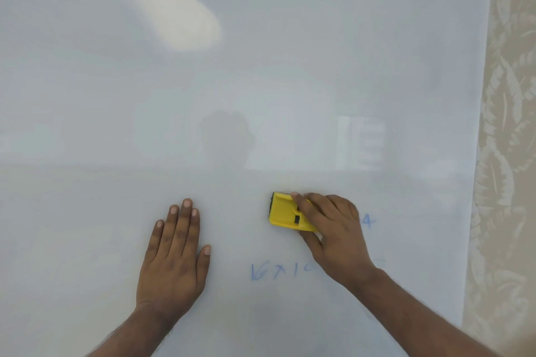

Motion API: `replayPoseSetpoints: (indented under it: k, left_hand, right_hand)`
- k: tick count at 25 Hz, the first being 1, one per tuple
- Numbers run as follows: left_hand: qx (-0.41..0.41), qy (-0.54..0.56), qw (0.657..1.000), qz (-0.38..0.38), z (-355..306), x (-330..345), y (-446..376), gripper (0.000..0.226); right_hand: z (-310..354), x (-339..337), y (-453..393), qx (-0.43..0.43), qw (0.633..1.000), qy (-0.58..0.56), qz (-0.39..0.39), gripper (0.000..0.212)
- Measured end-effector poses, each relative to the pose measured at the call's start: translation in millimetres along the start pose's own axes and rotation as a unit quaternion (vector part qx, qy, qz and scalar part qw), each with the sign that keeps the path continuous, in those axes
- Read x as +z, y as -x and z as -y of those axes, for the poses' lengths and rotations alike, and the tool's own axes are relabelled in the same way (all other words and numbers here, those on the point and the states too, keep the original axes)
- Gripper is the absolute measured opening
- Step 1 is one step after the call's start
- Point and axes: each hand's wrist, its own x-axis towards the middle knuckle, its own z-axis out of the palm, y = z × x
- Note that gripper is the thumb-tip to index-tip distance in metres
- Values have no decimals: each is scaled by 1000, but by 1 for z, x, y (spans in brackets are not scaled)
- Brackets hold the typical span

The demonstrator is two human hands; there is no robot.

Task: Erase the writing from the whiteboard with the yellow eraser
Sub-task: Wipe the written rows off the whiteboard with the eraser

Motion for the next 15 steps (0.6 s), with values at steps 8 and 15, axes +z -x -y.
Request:
replayPoseSetpoints:
  k: [8,15]
  left_hand:
    - [-5,0,1000,13,-2,0,11,68]
    - [-6,0,1000,5,-5,4,16,67]
  right_hand:
    - [6,10,68,-144,982,61,102,57]
    - [14,12,23,-18,1000,4,1,61]
